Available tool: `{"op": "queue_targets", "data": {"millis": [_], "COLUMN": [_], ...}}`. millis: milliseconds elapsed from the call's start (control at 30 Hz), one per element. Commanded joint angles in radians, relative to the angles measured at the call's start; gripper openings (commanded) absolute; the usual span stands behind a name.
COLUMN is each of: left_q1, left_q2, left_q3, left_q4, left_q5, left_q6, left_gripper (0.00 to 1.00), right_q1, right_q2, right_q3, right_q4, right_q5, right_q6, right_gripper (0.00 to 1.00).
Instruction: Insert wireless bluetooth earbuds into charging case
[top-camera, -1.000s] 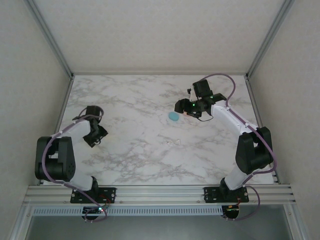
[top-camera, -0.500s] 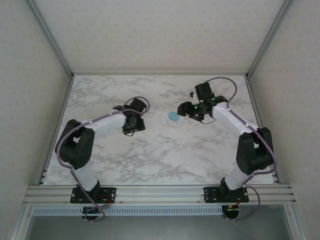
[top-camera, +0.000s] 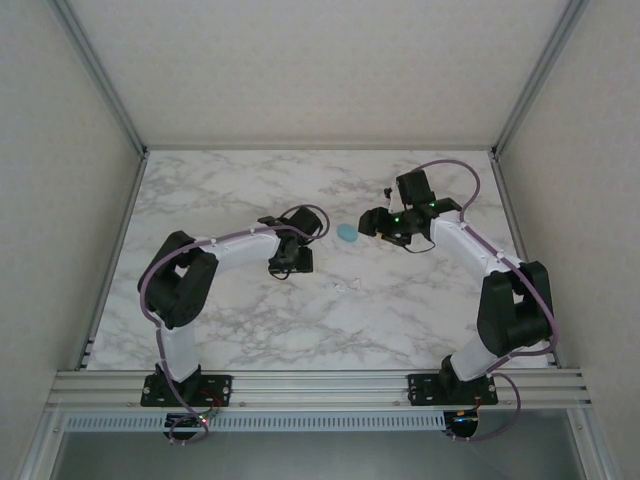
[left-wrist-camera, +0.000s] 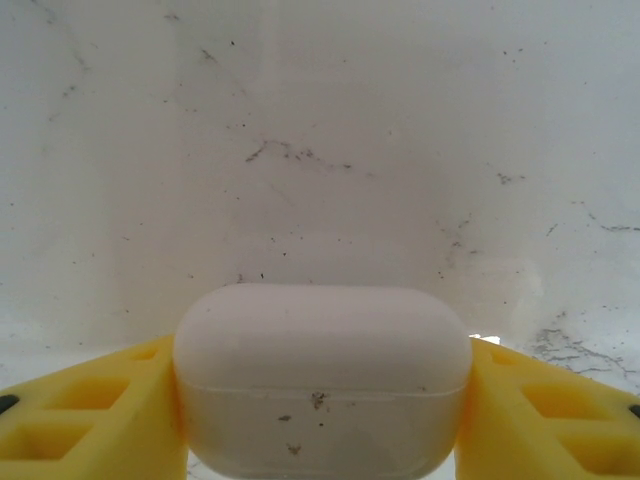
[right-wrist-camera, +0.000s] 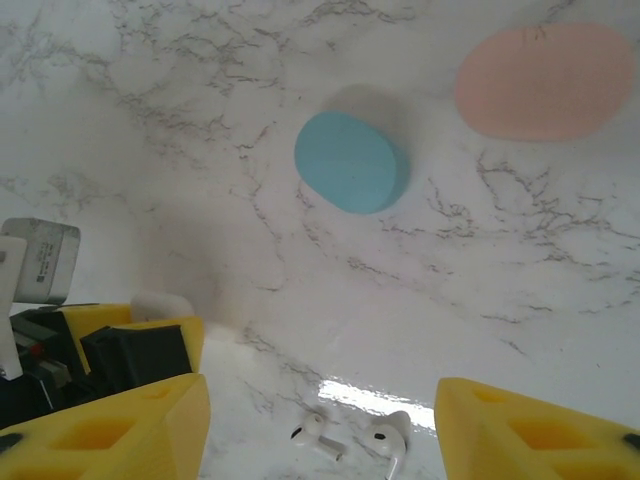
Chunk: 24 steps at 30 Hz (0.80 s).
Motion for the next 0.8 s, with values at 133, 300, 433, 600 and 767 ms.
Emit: {"op": "queue_targets", "data": {"millis": [133,300,433,600,767], "left_q1": [-0.003,0.005,0.048,0.194,0.355], "left_q2": [-0.007,-0.057,-0.221,-0.483,-0.670], "left_q3": [0.016,0.005,-0.101,-0.318,-0.450], "left_q4": [-0.026,-0.008,0.073,0.234,0.282], "left_q5": [0.023,0.022,-0.026,-0.023,-0.022], "left_q6": [0.043,0.033,-0.003,-0.047,-0.062], "left_gripper": [0.69,0.75,0.78,0.82,0.83], "right_q1": [-0.003,0.000,0.050,0.197,0.318], "right_q2": [0.013,0.026,0.036,0.104,0.183], "right_q3": [-0.028,-0.037,-0.056,-0.044,-0.035], "right_q4": [0.090,0.139,0.209,0.227,0.277], "right_q5": [-0.073,-0.056,-0.031,-0.013,0.007], "right_q6": [-0.077,-0.138,-0.260,-0.601,-0.912], "right_gripper": [0.59,0.58,0.58,0.60,0.62]}}
